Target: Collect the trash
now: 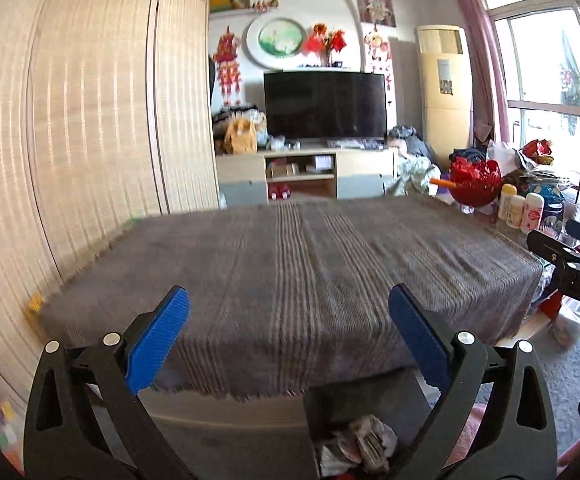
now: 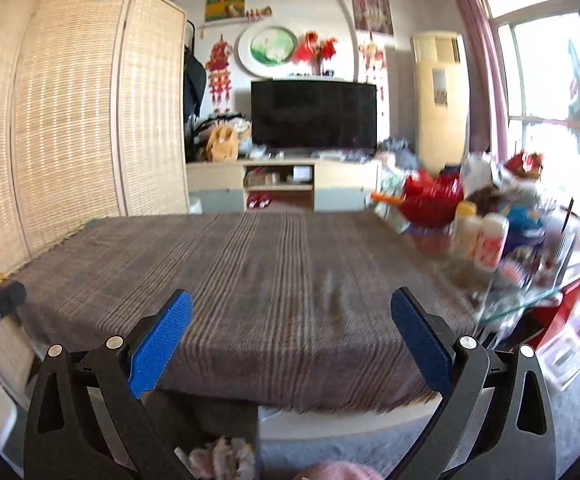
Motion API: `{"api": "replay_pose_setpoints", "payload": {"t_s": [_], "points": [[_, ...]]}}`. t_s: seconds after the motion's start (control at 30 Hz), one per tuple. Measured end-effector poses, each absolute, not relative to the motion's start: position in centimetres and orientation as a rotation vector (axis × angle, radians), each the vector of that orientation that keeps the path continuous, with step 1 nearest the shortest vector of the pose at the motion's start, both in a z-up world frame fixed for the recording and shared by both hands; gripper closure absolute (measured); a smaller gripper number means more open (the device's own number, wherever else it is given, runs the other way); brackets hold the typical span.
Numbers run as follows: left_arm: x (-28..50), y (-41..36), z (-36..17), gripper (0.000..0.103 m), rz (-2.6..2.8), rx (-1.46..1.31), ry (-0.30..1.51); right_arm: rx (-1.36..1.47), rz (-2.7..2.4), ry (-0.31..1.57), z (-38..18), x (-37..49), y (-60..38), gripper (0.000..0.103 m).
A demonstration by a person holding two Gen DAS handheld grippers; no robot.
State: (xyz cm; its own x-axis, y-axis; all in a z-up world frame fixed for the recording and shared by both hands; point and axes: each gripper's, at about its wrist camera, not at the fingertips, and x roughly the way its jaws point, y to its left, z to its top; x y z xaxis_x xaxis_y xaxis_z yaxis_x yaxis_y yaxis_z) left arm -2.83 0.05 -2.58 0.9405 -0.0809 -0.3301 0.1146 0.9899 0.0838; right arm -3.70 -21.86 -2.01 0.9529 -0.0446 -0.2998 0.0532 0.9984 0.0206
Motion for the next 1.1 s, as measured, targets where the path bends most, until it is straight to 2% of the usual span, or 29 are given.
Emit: {"api": "replay_pose_setpoints", "payload": {"t_s": [0.17, 0.63, 1.1], "points": [[-3.8, 0.2, -0.1, 0.008, -0.082, 0.098, 0.249, 0.046, -0.072, 0.266, -0.5, -4.3, -21.9, 0.003], [-4.4, -0.5, -2.3, 0.008, -0.085, 0.093, 0.301, 0.041, -0.129, 0.279, -1.6, -6.0, -21.3, 0.003], [-4.9, -0.2, -1.9, 0.008, -0.091, 0.064, 0.276, 0.065, -0.139, 0.283, -1.9, -5.9, -21.6, 0.003]]}}
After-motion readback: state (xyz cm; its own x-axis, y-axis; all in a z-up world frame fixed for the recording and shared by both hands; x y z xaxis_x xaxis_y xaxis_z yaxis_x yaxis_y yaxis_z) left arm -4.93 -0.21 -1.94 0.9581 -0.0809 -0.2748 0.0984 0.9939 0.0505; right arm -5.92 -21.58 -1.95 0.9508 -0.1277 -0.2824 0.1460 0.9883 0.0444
